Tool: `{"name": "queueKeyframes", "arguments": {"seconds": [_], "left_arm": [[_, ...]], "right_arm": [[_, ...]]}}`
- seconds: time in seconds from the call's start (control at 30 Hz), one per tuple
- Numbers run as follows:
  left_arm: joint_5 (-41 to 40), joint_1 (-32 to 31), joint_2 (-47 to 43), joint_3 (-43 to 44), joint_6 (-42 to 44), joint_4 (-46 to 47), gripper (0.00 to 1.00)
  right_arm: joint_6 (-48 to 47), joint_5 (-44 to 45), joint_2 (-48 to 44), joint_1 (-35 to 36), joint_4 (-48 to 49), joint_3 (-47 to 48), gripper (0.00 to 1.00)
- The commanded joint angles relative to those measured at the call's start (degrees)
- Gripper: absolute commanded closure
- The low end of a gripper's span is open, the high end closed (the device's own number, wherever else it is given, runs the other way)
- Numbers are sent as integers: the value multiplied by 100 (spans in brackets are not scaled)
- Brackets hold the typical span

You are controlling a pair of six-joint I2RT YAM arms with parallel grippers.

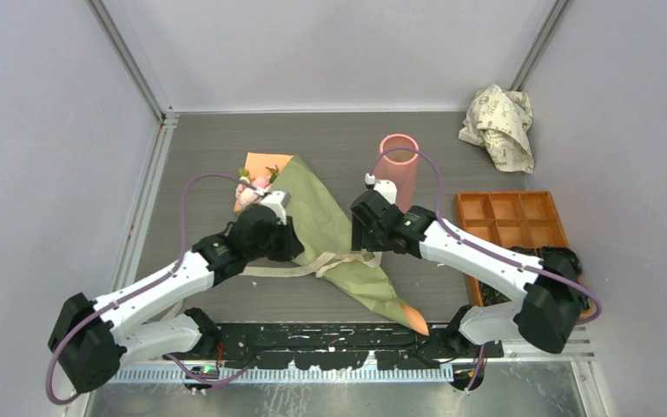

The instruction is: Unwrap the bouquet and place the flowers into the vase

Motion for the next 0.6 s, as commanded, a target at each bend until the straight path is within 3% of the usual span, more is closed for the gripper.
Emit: {"name": "queueKeyframes", "arguments": {"seconds": [0.0,0.07,0.23,0.57], "left_arm": [[247,-959,517,619,619,312,84],[-640,-1618,836,1057,927,-146,85],[-1436,-2496,1631,1769,1175,-774,89],[-1935,-2636,2400,1681,1197,-568,89]], "right_arm": [[148,205,-424,18,-183,228,36],[193,171,-470,18,-187,262,36],[257,206,-614,18,-215,273,37],[343,222,-1169,18,-275,151,37]]}}
